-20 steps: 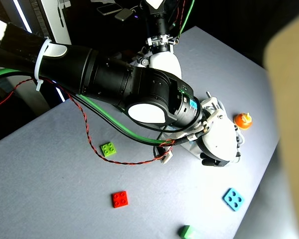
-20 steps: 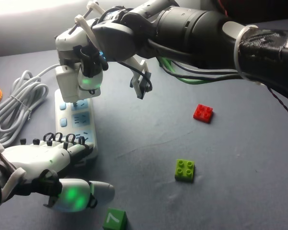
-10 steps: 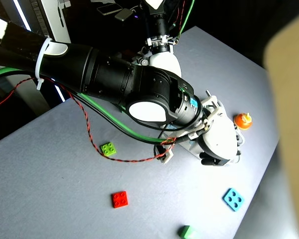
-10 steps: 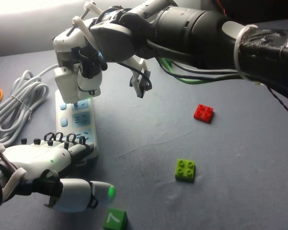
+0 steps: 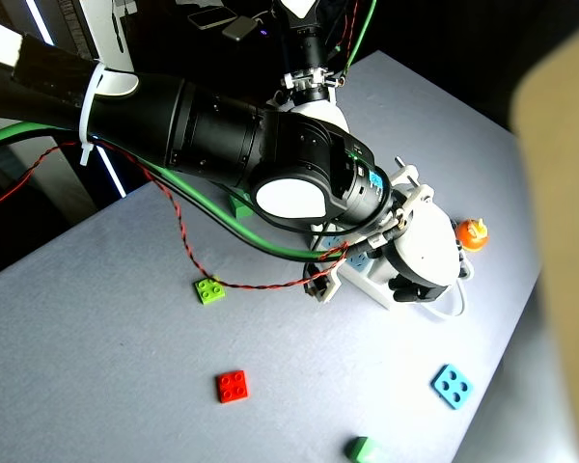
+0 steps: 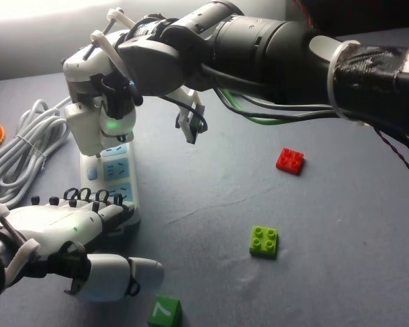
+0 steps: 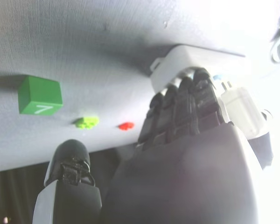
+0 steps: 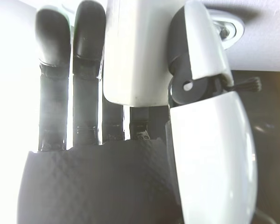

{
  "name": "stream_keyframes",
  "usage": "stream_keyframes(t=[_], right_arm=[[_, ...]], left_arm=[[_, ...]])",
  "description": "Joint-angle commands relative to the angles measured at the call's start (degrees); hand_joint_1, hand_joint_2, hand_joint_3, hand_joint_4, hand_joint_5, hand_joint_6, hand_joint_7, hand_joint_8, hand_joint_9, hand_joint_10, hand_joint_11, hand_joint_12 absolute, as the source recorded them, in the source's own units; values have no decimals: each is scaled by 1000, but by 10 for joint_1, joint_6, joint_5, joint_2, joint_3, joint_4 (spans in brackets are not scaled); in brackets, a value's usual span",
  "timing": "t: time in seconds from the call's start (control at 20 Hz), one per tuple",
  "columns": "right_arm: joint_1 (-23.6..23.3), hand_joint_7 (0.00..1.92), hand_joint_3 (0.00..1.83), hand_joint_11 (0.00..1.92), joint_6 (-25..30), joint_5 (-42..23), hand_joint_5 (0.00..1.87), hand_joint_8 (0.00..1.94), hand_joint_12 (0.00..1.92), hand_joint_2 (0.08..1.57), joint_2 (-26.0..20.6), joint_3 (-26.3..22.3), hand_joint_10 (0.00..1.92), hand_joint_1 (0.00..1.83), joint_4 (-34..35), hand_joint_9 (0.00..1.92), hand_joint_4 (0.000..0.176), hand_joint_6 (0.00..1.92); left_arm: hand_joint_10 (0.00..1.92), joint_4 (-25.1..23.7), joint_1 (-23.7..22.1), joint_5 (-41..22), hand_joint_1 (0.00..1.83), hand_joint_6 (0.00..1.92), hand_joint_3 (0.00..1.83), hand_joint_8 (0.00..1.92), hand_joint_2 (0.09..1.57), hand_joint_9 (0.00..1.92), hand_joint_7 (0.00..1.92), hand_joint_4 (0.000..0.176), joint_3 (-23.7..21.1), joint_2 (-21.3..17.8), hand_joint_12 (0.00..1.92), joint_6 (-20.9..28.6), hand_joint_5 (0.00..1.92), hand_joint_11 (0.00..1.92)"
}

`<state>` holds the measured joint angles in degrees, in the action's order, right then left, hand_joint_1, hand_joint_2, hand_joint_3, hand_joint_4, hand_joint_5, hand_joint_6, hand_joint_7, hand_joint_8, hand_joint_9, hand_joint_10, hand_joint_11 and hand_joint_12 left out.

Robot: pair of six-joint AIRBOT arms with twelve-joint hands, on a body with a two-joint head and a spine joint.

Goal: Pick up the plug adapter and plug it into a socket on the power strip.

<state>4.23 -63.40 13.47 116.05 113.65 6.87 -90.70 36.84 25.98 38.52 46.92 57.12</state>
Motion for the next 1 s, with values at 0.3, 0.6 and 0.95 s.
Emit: stream_keyframes(t=[0.3, 0.6, 0.95], right_arm=[[-11, 1030, 2, 845, -7, -67, 890, 1114, 1425, 1128, -9, -1, 1022, 1254, 4, 976, 0, 963], [-13, 1042, 0, 817, 8, -60, 879, 1101, 1433, 1128, -18, -1, 1011, 1261, 4, 974, 0, 967], [-9, 1037, 1, 801, 7, -70, 894, 1091, 1463, 1126, -19, -1, 1025, 1251, 4, 967, 0, 968]], left_arm=[[6, 14, 6, -29, 0, 2, 0, 4, 1147, 40, 46, 0, 1, 8, 0, 3, 20, 0], [1, 14, 6, -28, 0, 0, 1, 0, 1149, 24, 34, 0, 1, 7, 0, 3, 10, 1], [4, 13, 6, -28, 0, 4, 1, 4, 1151, 39, 51, 0, 1, 6, 0, 3, 26, 0]])
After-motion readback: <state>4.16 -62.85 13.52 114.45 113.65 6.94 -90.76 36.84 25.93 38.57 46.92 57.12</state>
